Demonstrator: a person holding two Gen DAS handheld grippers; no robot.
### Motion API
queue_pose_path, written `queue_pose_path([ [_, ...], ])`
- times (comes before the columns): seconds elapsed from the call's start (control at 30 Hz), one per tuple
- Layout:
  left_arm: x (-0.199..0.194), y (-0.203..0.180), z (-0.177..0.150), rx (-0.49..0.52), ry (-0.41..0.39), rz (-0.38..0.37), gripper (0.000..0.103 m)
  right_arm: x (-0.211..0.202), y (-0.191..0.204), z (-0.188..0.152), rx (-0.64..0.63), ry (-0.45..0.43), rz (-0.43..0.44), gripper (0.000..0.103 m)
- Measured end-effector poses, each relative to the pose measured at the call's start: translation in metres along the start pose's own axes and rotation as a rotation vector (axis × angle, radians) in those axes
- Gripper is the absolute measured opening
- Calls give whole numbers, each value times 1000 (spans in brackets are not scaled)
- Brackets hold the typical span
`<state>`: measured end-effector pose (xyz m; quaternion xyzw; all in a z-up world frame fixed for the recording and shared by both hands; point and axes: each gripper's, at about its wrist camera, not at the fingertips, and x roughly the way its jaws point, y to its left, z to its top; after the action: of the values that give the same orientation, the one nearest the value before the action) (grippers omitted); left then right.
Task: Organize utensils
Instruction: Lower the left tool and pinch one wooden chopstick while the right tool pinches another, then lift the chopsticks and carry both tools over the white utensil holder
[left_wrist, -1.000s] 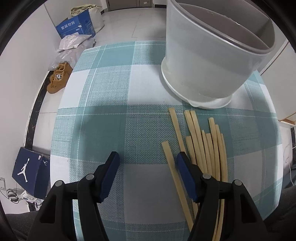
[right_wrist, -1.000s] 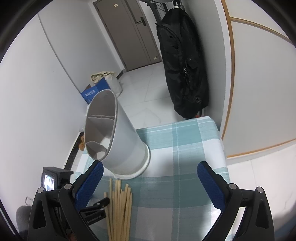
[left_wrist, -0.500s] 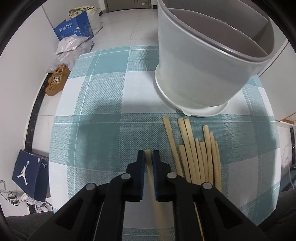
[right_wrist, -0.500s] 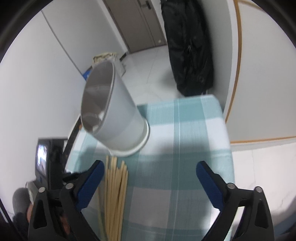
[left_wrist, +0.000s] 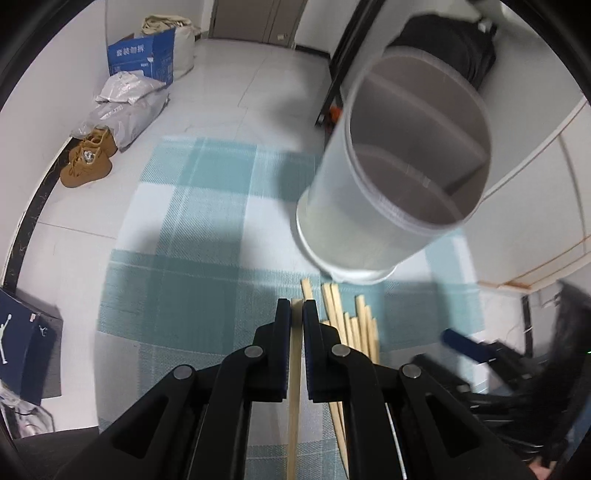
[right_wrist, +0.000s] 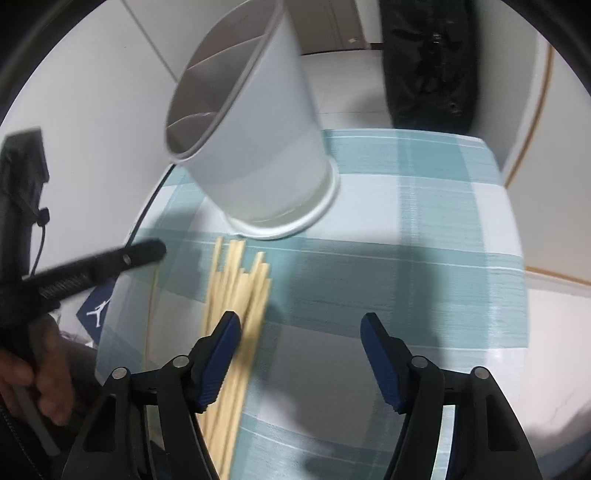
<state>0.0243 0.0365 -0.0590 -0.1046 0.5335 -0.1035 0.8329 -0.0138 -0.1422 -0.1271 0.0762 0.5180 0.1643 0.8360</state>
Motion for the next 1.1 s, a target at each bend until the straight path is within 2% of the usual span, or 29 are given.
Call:
queue_pose_path([
  [0.1, -14, 4, 3, -17, -54, -31, 3, 3, 10, 2, -16, -9, 7, 63],
  [0.27, -26, 11, 7, -33, -104, -71, 3, 15, 22, 9, -28, 20, 41, 48],
  [0.6, -34, 32, 13, -53, -118, -120, 3, 43, 38, 30, -80, 52, -56, 38],
  [0.7, -37, 29, 13, -51, -121, -129, 3, 54, 36, 33, -63, 78, -79, 31],
  [0.8, -39, 29, 14, -42, -127, -128, 3, 56, 41, 34, -87, 73, -120, 21],
  [0.83, -40, 29, 13, -40, -126, -129, 3, 56, 43, 34, -95, 70, -129, 15],
  [0.93, -40, 30, 13, -41, -123, -130, 3, 54, 45, 33, -98, 65, -119, 10],
  [1.0, -40, 29, 12, -37, -123, -126, 3, 51, 44, 32, -86, 52, -94, 1],
  [1.1, -40, 27, 12, -31, -122, -121, 3, 42, 39, 29, -50, 35, -62, 0],
])
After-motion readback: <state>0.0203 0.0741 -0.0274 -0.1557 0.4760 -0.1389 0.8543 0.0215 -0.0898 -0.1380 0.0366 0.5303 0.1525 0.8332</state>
